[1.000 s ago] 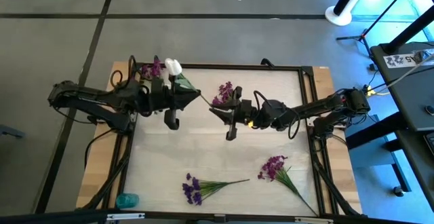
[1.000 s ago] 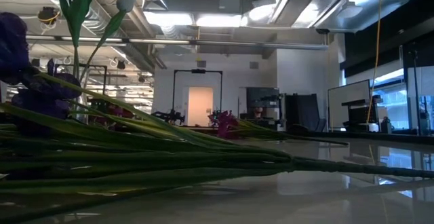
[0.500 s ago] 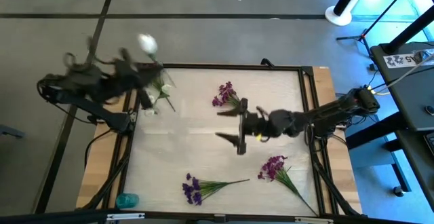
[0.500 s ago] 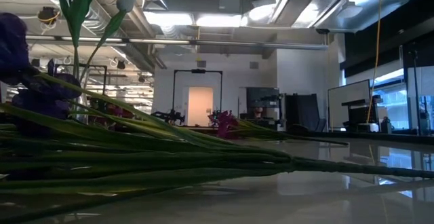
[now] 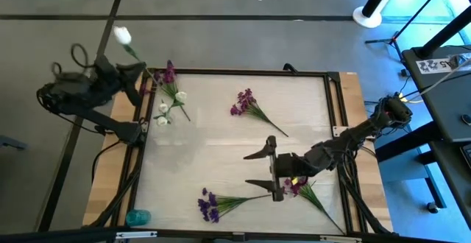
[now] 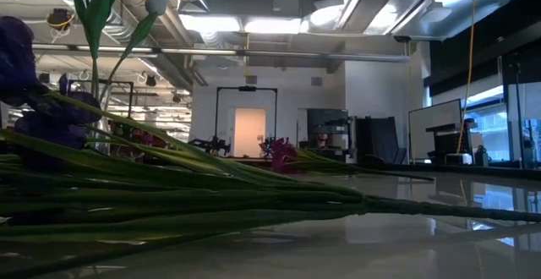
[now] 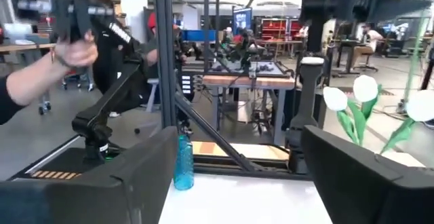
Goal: Sort flowers into vase by color
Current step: Put the white flower into the transparent vase, then put the violet flowers into the transparent blue vase
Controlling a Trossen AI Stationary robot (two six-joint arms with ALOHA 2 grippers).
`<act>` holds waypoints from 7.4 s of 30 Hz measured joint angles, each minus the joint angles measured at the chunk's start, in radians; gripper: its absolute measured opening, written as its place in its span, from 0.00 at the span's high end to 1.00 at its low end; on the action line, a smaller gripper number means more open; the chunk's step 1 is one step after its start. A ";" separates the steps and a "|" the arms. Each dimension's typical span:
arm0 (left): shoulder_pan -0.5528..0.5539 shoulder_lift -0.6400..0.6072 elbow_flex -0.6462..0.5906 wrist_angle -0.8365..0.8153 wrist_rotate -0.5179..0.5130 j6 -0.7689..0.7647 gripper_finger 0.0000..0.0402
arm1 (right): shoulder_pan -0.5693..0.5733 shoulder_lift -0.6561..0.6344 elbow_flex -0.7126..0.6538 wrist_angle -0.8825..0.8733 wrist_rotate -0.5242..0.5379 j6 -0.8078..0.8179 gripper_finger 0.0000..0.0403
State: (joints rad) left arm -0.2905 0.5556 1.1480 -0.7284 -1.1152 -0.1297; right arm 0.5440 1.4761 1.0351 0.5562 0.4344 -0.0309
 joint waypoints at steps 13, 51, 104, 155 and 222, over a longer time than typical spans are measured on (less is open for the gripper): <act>0.000 -0.174 -0.343 0.001 0.006 -0.180 0.99 | -0.001 0.000 0.000 -0.014 0.022 0.032 0.24; 0.000 -0.176 -0.070 -0.661 0.545 -0.669 0.68 | -0.014 -0.039 0.000 -0.257 0.154 0.060 0.24; -0.039 0.263 -0.043 0.584 1.112 0.115 0.67 | -0.522 -0.048 0.047 -0.539 -0.131 0.302 0.96; -0.300 0.931 -0.042 1.026 0.483 0.196 0.48 | -0.046 0.191 0.017 0.554 -0.292 -0.370 0.97; -0.916 0.407 -0.356 0.657 0.596 -0.123 0.96 | 0.085 0.164 0.019 0.334 -0.122 -0.355 0.21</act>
State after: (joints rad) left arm -1.2066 0.9628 0.7921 -0.0712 -0.5191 -0.2529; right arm 0.6289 1.6398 1.0542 0.8901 0.3125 -0.3864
